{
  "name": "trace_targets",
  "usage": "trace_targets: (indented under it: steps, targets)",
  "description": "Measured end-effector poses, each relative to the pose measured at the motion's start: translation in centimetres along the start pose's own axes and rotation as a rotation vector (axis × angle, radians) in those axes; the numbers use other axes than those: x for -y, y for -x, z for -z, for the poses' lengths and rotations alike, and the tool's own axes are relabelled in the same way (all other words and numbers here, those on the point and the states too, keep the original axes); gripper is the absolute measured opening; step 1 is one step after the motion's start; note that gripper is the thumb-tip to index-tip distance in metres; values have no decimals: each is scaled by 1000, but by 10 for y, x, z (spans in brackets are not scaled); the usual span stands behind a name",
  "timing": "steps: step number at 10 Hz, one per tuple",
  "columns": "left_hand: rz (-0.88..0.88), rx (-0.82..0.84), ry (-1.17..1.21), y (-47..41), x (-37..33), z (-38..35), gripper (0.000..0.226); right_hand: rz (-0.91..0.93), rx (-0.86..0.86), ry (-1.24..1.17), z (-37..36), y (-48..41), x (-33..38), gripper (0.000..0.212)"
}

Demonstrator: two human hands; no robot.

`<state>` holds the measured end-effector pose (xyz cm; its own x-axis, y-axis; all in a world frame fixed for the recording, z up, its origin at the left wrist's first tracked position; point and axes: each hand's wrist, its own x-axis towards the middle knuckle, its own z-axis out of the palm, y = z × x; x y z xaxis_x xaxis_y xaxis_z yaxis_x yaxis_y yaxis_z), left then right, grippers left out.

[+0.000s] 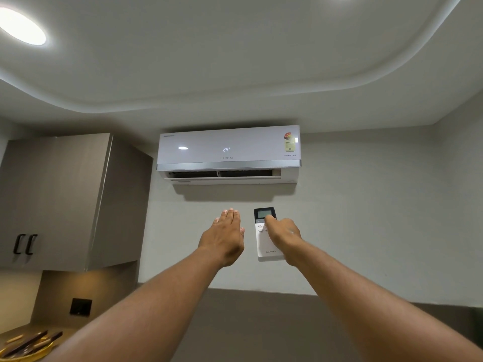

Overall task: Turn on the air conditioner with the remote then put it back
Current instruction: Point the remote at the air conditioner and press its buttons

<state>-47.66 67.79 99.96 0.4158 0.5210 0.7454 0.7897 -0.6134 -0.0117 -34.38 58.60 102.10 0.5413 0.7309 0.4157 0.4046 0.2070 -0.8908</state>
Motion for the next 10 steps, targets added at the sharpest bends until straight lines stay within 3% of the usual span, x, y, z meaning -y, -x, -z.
trace_targets:
  steps: [10]
  targets:
    - [-1,5,1,1,3,0,58,-6,7,-17,0,-1,-6,24]
